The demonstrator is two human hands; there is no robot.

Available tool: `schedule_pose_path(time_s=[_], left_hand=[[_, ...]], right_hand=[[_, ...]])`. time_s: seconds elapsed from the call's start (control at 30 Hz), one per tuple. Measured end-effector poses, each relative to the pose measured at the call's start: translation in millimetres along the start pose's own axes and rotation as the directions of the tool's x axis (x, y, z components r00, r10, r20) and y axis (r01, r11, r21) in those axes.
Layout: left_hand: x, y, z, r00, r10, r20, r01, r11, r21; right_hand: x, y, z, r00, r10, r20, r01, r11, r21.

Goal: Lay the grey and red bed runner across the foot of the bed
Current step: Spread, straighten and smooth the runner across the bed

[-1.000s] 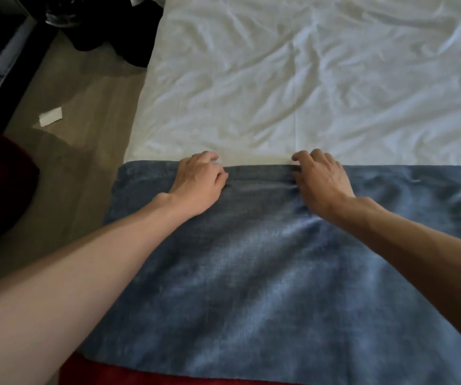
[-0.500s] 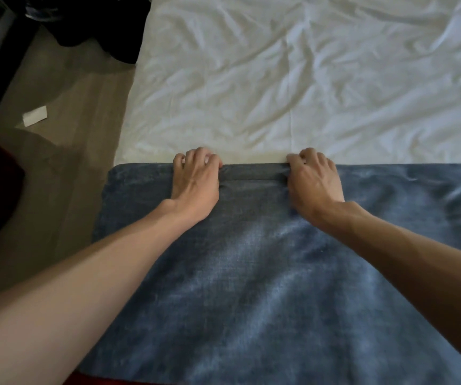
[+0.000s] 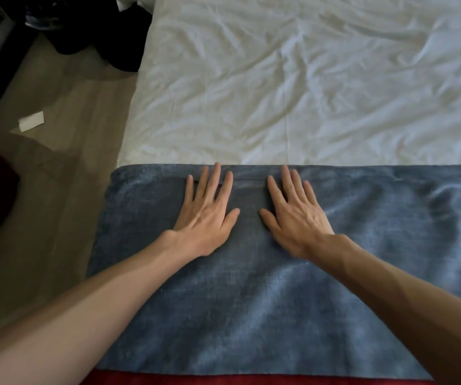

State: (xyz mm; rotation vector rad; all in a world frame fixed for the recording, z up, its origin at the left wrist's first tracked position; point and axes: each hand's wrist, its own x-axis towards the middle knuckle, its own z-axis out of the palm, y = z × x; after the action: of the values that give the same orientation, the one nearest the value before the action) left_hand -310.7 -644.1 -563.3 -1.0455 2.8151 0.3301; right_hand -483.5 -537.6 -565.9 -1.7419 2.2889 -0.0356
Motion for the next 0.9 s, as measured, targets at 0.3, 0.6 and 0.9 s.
schedule_pose_path(time_s=[0.3, 0.6, 0.9], left_hand=[[-65, 22, 12, 0.995, 0.07, -0.066, -0.069, 0.998, 0.008], [-155, 60, 22, 0.995, 0.016, -0.096, -0.015, 1.0, 0.013], [-245, 79, 41, 0.995, 0.097, -0.013, -0.097, 0.995, -0.017]], right_hand=[[-77, -15, 9, 0.997, -0.071, 0.003, 0.071, 0.997, 0.019], [-171, -16, 25, 0.996, -0.084, -0.027, 0.085, 0.996, 0.023], [-256, -40, 46, 0.991, -0.136, -0.011, 0.137, 0.989, 0.063]])
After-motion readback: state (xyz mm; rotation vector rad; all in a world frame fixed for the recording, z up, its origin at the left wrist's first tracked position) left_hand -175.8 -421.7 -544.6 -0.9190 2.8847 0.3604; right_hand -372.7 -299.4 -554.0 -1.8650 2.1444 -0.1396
